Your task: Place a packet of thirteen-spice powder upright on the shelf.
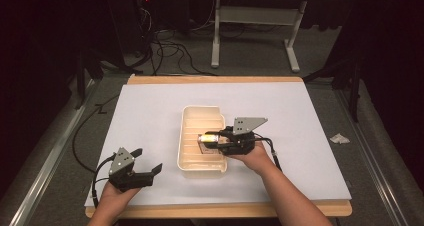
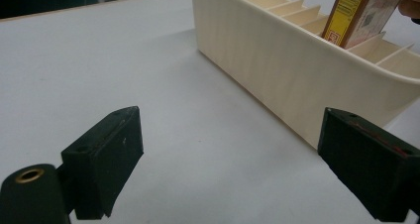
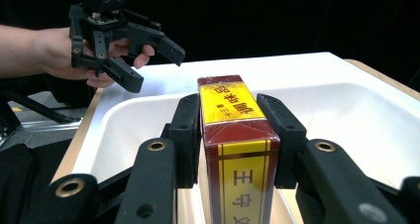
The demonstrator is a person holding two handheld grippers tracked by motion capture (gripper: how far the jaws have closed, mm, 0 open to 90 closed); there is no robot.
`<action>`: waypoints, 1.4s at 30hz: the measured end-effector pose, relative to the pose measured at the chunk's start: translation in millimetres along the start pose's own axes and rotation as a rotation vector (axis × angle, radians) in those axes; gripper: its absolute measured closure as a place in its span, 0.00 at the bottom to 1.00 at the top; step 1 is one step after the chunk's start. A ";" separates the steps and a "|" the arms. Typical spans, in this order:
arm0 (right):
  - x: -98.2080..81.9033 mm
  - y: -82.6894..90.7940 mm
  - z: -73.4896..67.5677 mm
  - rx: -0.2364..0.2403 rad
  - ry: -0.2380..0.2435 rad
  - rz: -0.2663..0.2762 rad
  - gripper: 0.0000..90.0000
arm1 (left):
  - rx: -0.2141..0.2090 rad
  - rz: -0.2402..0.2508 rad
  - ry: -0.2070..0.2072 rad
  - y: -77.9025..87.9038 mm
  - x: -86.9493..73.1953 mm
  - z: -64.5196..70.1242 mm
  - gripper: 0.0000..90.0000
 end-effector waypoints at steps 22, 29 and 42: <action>-5.9 4.9 -2.7 -0.037 -0.019 -0.035 0.64 | 0.001 -0.003 -0.005 0.2 -0.3 0.3 0.12; -4.9 7.4 -4.2 -0.048 -0.018 -0.049 0.60 | 0.000 -0.003 -0.005 0.3 -0.3 0.6 0.12; -3.9 20.5 -7.0 -0.099 -0.044 -0.062 0.42 | 0.000 -0.001 -0.006 0.7 0.1 0.5 0.12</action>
Point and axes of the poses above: each handheld gripper's, and its own axes: y roughly backward along the jaws, x roughly out of its top, z roughly to its right, the point moved 2 cm from there along -y, roughly forward along the jaws, and after that the axes turned 9 degrees about -z, right-handed, at the moved point
